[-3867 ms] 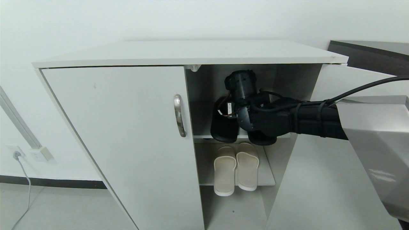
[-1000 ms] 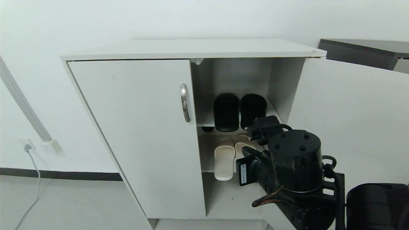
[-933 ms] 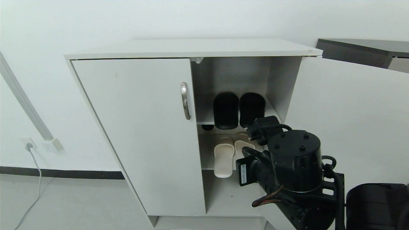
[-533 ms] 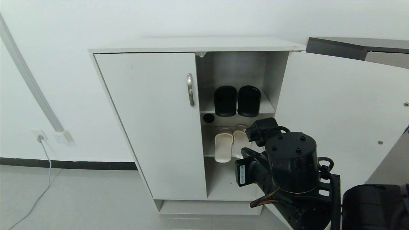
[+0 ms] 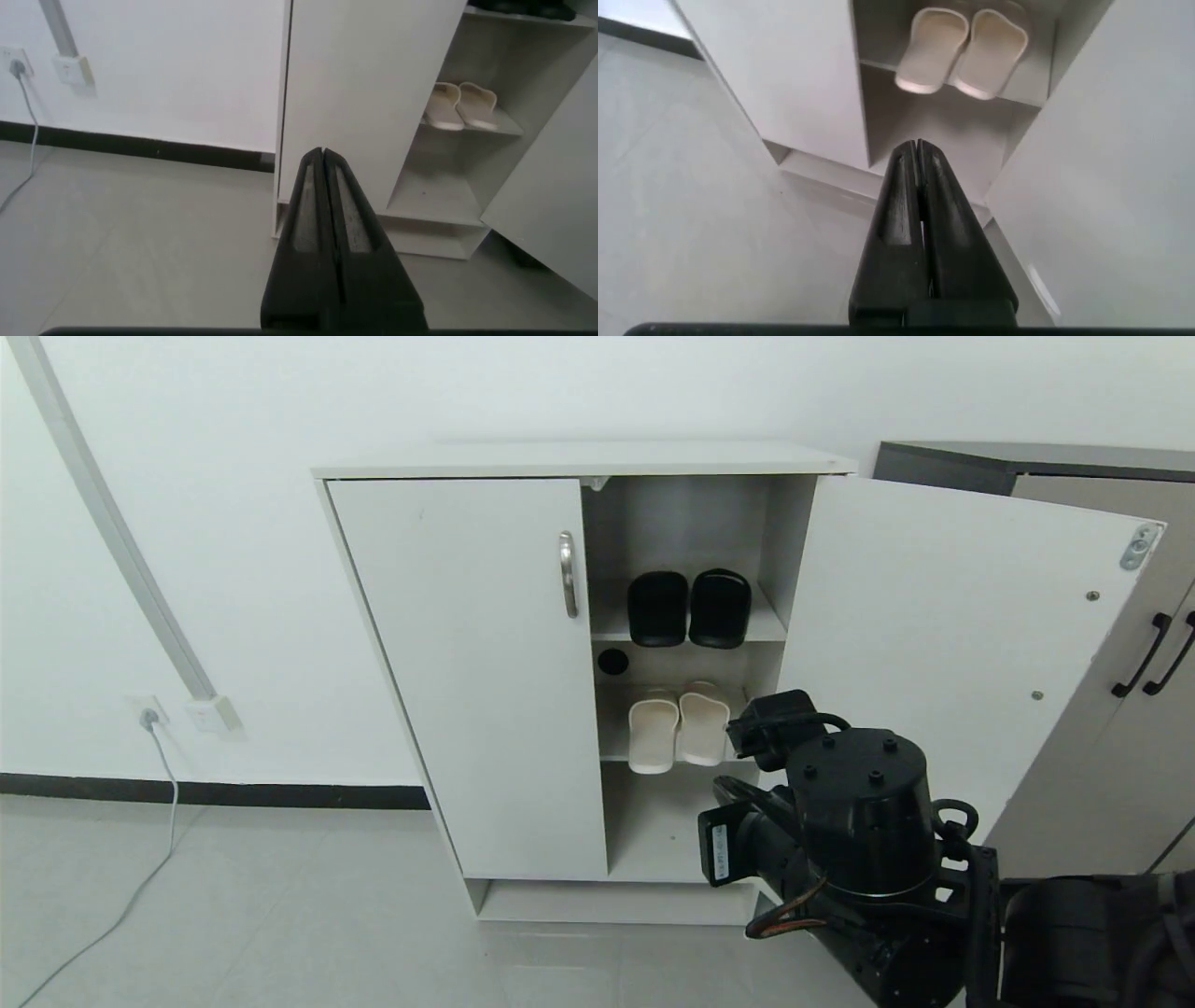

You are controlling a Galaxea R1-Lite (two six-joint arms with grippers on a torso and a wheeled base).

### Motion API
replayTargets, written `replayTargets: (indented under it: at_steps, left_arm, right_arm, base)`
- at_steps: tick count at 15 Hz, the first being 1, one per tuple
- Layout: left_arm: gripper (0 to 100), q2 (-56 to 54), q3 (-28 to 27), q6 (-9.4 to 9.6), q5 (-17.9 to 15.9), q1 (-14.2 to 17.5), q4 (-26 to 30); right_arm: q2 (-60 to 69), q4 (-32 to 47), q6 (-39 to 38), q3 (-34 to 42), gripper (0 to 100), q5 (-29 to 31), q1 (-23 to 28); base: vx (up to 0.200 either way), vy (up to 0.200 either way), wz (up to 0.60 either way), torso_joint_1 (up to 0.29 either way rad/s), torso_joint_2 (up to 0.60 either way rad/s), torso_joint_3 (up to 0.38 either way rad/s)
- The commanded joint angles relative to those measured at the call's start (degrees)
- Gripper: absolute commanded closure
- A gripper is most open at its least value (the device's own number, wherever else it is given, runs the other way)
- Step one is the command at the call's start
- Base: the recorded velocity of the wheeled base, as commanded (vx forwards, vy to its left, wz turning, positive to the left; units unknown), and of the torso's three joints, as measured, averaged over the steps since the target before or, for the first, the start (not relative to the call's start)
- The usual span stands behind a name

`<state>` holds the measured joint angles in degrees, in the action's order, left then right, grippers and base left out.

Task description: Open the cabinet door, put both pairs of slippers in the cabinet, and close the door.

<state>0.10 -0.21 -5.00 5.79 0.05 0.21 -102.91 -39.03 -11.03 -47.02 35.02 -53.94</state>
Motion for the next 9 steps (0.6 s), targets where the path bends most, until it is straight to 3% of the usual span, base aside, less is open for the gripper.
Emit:
replayTargets:
  at_steps: [1,9]
  left_arm:
    - [100,0.0,0.0,-0.01,0.0,0.0,0.0]
    - [100,0.0,0.0,-0.01,0.0,0.0,0.0]
  right_arm:
    - [-0.4,0.0,0.0,0.2,100,0.0,0.0]
    - [-1.1,0.0,0.0,0.3,100,0.0,0.0]
  base:
    - [0.0,0.0,0.0,0.0,0.0,0.0]
    - [0.0,0.0,0.0,0.0,0.0,0.0]
